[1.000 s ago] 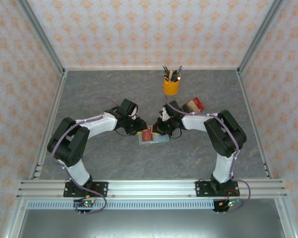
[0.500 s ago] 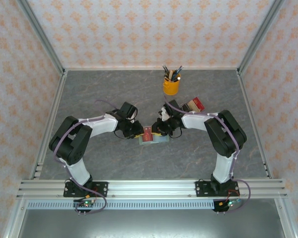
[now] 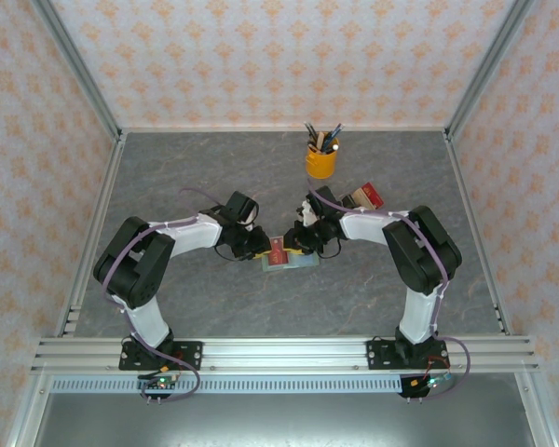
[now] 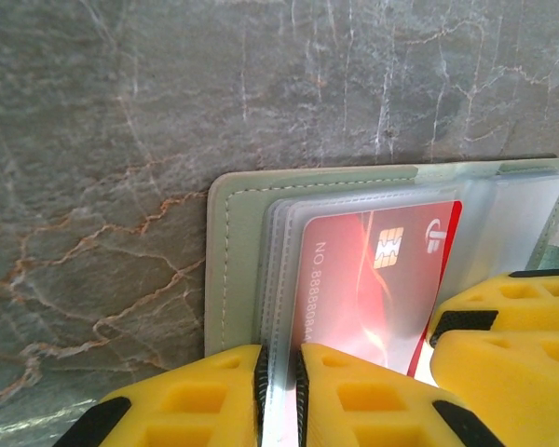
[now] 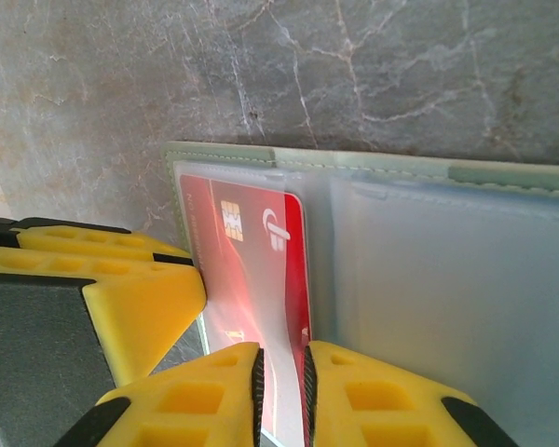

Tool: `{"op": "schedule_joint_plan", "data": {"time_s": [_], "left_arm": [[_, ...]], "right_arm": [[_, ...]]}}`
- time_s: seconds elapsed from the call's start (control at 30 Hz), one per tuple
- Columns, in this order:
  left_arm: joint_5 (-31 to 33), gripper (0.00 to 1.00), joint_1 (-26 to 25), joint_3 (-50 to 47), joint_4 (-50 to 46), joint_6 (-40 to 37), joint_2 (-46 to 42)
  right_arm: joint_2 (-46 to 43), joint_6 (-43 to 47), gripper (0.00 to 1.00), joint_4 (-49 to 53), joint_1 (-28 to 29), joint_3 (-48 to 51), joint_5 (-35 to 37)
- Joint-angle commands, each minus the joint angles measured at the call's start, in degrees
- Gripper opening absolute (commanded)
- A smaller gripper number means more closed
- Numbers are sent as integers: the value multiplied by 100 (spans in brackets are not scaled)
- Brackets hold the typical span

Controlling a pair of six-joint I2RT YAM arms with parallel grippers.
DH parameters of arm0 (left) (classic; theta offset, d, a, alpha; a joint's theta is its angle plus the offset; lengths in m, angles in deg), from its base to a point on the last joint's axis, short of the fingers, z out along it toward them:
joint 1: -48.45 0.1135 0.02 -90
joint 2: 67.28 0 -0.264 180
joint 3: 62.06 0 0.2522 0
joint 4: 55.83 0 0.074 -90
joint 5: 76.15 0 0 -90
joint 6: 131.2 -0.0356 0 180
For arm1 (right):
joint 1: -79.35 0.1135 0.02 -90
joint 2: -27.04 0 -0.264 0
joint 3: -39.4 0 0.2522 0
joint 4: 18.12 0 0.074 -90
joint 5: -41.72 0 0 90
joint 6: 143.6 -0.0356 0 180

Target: Take the credit cards out of the card holder

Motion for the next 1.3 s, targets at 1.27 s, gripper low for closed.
{"op": "schedule_joint_plan", "data": {"time_s": [1.27], "left_arm": [[-227, 16, -7, -362, 472, 150, 405]], "right_arm": [[-64, -113, 13, -725, 42, 120, -691]]}}
